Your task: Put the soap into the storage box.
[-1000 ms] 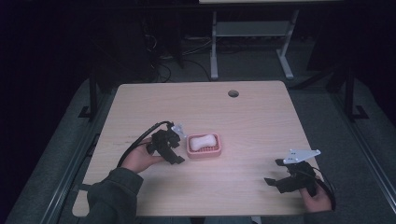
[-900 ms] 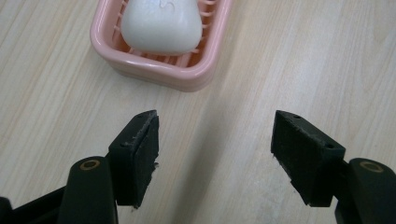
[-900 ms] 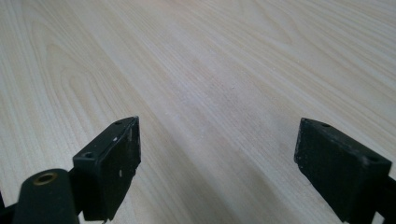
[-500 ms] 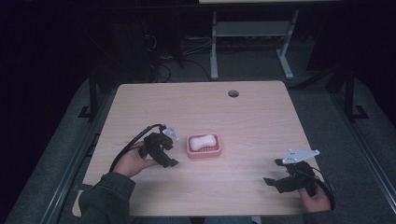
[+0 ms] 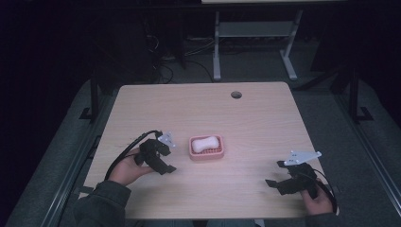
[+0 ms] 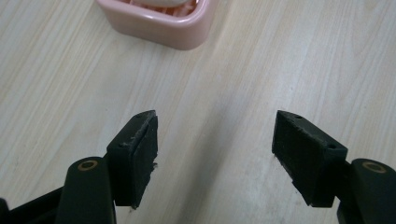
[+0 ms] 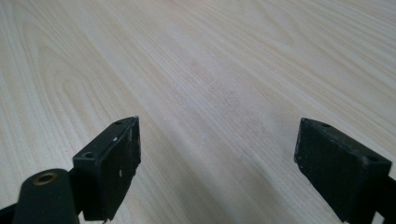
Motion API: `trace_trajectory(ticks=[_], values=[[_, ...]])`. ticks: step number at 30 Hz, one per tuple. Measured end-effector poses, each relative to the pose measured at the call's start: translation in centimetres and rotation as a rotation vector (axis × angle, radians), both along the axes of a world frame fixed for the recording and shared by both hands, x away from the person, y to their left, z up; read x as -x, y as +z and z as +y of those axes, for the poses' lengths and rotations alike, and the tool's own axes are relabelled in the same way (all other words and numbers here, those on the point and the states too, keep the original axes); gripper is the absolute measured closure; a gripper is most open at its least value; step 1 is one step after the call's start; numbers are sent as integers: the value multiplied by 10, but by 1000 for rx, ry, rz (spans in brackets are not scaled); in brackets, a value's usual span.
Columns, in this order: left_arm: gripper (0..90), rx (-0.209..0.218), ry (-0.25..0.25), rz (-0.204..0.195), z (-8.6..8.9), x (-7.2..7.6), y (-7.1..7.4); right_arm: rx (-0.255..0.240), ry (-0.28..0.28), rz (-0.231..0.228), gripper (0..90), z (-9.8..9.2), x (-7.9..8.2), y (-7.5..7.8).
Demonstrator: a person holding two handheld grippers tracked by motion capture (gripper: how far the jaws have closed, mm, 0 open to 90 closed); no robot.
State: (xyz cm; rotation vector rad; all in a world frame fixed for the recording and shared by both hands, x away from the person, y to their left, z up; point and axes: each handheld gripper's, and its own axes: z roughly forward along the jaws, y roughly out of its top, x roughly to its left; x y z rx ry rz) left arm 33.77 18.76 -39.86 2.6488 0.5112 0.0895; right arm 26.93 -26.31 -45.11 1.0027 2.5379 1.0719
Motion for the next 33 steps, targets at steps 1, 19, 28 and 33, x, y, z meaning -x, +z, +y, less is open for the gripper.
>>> trace_trajectory(ticks=[1,19,28,33], values=[[307,4,1,1,2,1,0,0,1,-1,143,1,0,0],[302,12,17,1,23,18,-7,11,-23,-9,143,8,-3,-2],[297,18,34,3,35,27,-11,10,-39,-6,143,9,-5,-6],[295,32,52,-1,43,34,-14,13,-51,-6,143,9,-6,-7]])
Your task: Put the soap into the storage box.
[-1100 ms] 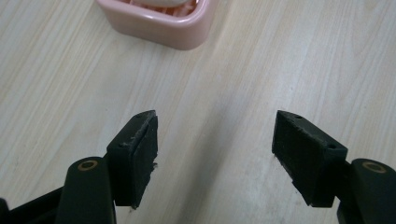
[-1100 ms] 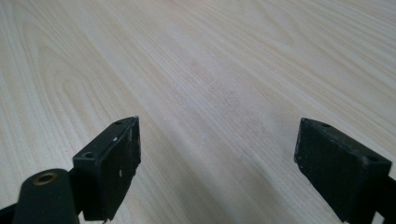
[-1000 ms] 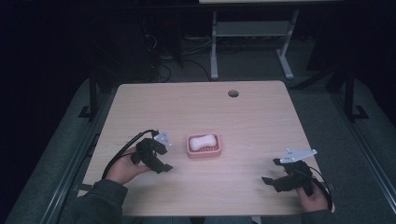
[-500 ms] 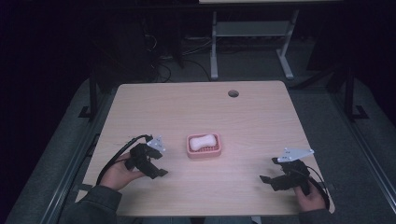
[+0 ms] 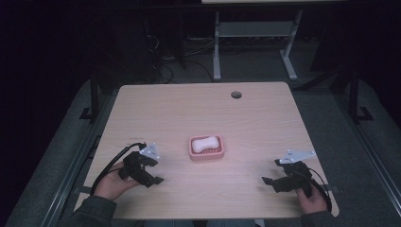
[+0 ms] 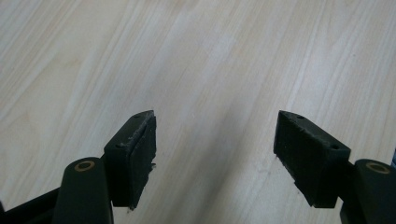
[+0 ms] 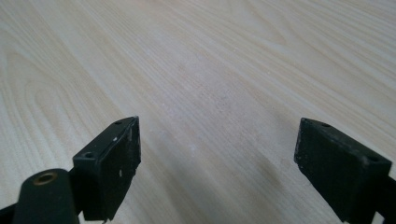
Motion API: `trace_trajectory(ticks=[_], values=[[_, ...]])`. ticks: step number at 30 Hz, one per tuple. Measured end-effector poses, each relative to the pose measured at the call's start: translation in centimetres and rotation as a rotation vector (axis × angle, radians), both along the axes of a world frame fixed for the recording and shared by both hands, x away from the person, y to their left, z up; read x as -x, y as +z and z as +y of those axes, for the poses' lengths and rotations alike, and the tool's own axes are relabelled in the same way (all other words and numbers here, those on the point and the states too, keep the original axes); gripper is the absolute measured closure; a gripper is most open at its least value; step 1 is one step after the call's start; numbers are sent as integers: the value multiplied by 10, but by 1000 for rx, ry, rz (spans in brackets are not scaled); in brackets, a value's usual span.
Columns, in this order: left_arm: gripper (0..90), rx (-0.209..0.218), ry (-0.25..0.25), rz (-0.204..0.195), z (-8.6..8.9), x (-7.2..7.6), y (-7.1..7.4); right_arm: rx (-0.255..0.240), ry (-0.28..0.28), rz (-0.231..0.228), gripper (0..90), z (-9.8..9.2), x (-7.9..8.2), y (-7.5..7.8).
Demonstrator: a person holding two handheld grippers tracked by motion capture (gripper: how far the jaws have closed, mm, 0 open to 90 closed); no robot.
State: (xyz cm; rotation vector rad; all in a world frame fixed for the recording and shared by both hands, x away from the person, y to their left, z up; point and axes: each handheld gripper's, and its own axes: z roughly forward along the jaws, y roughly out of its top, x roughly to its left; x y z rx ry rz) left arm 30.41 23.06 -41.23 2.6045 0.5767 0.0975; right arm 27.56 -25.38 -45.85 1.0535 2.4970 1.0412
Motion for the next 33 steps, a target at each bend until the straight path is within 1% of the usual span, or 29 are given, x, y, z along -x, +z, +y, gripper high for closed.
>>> trace_trajectory(ticks=[1,4,6,7,9,12,14,17,18,19,20,23,24,25,26,28,33], values=[[295,-14,-15,-1,2,0,1,2,-3,-2,143,0,0,0],[295,10,4,-2,7,5,-1,4,-6,-5,143,1,-1,-2],[294,1,-1,-5,9,7,-2,11,-21,-10,143,2,-2,-3],[292,11,11,-2,10,8,-2,15,-21,-12,143,2,-2,-4],[289,8,9,-6,13,10,-3,9,-25,-10,143,3,-3,-4],[287,21,19,-7,16,13,-5,16,-38,-24,143,4,-2,-5],[285,18,21,-2,19,15,-8,12,-41,-28,143,5,-3,-6],[283,21,32,3,23,19,-12,20,-55,-33,143,6,-4,-8],[283,19,31,2,25,19,-13,18,-57,-28,143,6,-4,-8],[282,27,39,5,25,20,-13,16,-55,-25,143,7,-5,-8],[282,26,41,1,27,20,-13,15,-55,-25,143,7,-5,-8],[280,41,52,-5,28,20,-12,17,-54,-46,143,8,-4,-8],[278,43,51,-7,28,20,-12,15,-58,-48,143,8,-4,-8],[278,53,62,-7,27,20,-13,15,-58,-48,143,8,-4,-8],[278,41,53,-6,27,20,-12,15,-57,-47,143,8,-4,-8],[271,33,50,-6,28,20,-14,13,-59,-49,143,8,-5,-9],[245,36,57,-6,30,20,-16,13,-64,-48,143,9,-5,-11]])
